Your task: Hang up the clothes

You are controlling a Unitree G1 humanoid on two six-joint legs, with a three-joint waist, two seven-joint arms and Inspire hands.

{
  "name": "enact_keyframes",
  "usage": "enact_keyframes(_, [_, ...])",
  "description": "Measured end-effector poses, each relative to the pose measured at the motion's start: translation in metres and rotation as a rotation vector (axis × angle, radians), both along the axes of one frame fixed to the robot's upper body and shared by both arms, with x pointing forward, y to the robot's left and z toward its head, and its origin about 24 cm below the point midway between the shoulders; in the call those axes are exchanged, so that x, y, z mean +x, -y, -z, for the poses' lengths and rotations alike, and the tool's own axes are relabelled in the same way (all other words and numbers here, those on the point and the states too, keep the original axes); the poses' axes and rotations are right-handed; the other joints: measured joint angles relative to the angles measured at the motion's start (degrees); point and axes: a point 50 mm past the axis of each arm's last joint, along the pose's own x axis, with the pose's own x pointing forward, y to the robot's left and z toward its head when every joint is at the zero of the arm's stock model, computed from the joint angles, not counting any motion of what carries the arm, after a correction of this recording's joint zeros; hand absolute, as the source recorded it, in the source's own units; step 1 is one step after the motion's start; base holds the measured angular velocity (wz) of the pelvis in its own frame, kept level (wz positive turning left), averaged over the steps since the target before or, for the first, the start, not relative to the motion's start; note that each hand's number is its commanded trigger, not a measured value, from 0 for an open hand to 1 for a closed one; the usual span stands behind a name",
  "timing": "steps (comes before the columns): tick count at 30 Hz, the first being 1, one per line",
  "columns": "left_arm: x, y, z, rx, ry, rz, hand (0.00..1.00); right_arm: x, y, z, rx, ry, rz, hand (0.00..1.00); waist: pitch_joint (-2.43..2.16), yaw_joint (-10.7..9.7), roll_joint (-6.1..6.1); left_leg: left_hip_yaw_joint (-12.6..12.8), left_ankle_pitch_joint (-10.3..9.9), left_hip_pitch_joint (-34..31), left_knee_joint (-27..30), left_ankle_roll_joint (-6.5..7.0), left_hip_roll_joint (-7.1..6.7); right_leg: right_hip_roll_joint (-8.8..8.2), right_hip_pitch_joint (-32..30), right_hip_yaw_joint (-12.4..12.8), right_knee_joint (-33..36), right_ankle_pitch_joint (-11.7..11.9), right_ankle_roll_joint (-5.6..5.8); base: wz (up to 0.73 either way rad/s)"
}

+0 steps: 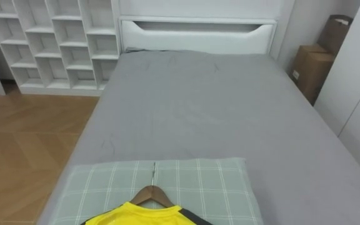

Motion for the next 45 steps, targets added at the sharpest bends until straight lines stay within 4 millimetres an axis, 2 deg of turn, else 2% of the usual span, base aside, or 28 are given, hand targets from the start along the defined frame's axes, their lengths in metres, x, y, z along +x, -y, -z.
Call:
enact_keyframes(4, [0.005,-0.002,-0.001,0.031,0.004,0.001,0.00,0.000,0.000,0.000,-0.002,0.000,0.000,0.00,-0.03,-0.08,0.05,0.06,0.00,-0.13,0.02,0.00,0.00,-0.04,0.00,-0.37,-0.24,-0.02,0.01,0.01])
enact_keyframes(9, [0.022,-0.008,-0.005,0.109,0.042,0.050,0.00,0.002,0.001,0.000,-0.008,0.002,-0.002,0.00,-0.10,-0.15,0.44,-0.80,0.01,-0.48,0.28,0.01,-0.05,-0.15,0.16,-1.26,-0.31,-0.02,0.01,0.08])
enact_keyframes(20, [0.040,-0.019,-0.015,0.324,0.100,0.139,0.00,0.005,0.008,-0.002,-0.015,0.021,-0.037,0.00,-0.04,-0.11,1.27,-0.88,0.03,-0.12,-0.04,0.00,-0.03,-0.05,0.17,-0.84,-0.31,-0.02,0.01,-0.01])
enact_keyframes(26, [0.063,-0.023,-0.026,0.425,0.212,0.179,0.00,0.009,0.008,-0.003,-0.027,0.045,-0.086,0.00,-0.05,-0.33,1.15,-0.93,0.04,-0.37,0.07,0.01,-0.07,-0.12,0.14,-1.25,-0.30,-0.02,0.01,0.02])
enact_keyframes(28, [0.076,-0.023,-0.032,0.455,0.270,0.228,0.00,0.011,0.008,-0.003,-0.031,0.051,-0.114,0.00,-0.11,-0.52,1.05,-0.94,0.05,-0.38,0.09,0.00,-0.17,-0.10,0.19,-1.32,-0.30,-0.02,0.01,0.00])
enact_keyframes(33, [0.093,-0.020,-0.036,0.493,0.315,0.366,0.00,0.013,0.007,-0.003,-0.022,0.061,-0.124,0.00,-0.20,-1.09,0.73,-1.33,0.05,-0.47,0.16,0.00,-0.20,-0.10,0.26,-1.47,-0.48,-0.03,0.02,0.00])
enact_keyframes(45, [0.130,-0.008,-0.055,0.620,0.447,0.610,0.00,0.014,0.010,-0.004,-0.044,0.062,-0.141,0.00,-0.25,-1.74,1.30,-1.59,0.05,-0.85,0.37,0.00,-0.21,-0.08,0.05,-1.54,-0.55,-0.01,0.01,0.01])
